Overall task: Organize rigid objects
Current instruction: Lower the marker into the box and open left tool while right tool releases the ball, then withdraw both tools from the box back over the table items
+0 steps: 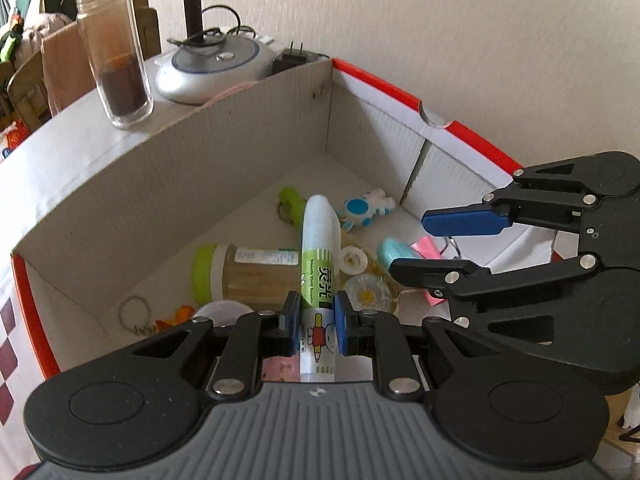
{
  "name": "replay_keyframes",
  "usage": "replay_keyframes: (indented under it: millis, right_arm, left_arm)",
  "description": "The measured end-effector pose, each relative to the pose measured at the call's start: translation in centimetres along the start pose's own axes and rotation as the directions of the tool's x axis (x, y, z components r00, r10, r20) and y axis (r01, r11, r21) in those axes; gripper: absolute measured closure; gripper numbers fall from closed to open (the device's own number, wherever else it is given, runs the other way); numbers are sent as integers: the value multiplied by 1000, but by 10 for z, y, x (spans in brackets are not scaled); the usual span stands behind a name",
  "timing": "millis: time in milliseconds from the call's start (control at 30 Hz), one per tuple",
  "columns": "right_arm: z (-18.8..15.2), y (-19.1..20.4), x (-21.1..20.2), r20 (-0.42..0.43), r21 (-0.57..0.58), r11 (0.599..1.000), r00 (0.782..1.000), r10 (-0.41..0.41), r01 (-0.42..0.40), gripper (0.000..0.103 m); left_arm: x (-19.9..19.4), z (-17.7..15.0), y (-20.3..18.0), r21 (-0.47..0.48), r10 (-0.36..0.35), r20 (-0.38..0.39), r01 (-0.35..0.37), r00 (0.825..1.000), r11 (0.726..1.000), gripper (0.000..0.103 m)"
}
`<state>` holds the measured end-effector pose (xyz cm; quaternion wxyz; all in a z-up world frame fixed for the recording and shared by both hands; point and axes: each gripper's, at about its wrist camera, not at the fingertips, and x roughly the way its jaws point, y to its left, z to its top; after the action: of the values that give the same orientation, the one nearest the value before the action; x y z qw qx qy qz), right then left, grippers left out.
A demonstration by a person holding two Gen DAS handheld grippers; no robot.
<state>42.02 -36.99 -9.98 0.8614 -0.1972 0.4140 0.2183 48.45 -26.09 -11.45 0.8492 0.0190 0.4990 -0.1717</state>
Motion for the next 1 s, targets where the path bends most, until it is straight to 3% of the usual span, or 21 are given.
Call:
replay_keyframes:
  millis: [200,567,1000]
  right_arm:
    - [0,0,-6,10,8,1000,1000,4,-4,59]
    - [0,13,-30,37,8,1000,999,2,-2,55]
    - [9,72,-70,106,-26,999,994,34,-32,46]
  left_arm:
    - [-8,-2,-1,4,-22,19,22,1000,1000,86]
    - [-47,-21,3,-24,-57,91,59,994,998,86]
    - [-127,-62,32,-56,-16,258,31,966,998,86]
